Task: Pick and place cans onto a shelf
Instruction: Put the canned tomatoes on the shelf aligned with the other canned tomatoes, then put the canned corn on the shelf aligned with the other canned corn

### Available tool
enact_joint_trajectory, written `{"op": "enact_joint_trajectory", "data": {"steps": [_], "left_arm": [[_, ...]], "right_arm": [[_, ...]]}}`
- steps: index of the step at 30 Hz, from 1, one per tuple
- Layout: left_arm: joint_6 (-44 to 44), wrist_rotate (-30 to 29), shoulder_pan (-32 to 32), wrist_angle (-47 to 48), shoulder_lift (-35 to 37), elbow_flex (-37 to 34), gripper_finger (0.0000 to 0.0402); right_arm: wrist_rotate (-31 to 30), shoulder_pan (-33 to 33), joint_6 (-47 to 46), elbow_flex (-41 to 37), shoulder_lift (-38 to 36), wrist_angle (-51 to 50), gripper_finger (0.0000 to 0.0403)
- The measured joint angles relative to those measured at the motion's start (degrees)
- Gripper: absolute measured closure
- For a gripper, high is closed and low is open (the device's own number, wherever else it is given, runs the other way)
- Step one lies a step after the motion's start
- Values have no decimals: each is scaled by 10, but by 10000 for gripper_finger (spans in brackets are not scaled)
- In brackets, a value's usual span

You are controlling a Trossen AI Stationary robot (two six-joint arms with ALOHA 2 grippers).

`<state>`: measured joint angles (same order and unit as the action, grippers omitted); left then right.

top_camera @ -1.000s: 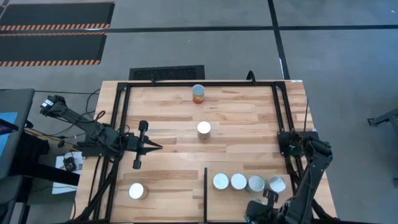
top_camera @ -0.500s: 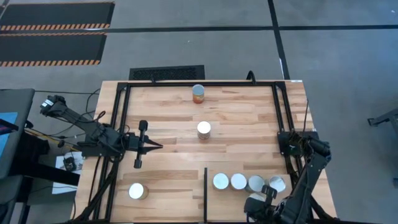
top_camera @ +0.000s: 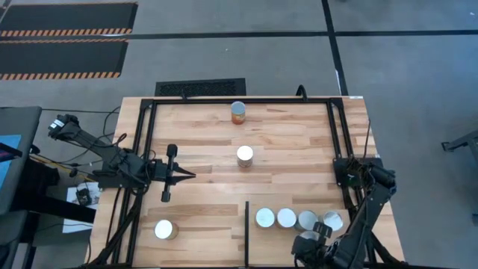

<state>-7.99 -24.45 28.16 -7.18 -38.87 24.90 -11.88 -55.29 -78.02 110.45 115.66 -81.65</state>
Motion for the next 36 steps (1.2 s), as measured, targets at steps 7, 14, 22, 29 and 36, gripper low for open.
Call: {"op": "enact_joint_trajectory", "data": {"steps": [7, 14, 22, 29, 36], "left_arm": [[0, 0, 0, 0, 0, 0, 393], [0, 0, 0, 2, 0, 0, 393], [5, 0, 0, 2, -4, 0, 393], [12, 1, 0, 1, -54, 0, 393], [28, 32, 0, -19, -89, 0, 393]], "right_arm": [[6, 7, 1, 0, 0, -2, 341], [11, 8, 11, 0, 0, -8, 339], [1, 18, 111, 25, -1, -9, 351], [-101, 18, 240, 72, -3, -8, 393], [-194, 47, 392, 45, -30, 53, 398]]}}
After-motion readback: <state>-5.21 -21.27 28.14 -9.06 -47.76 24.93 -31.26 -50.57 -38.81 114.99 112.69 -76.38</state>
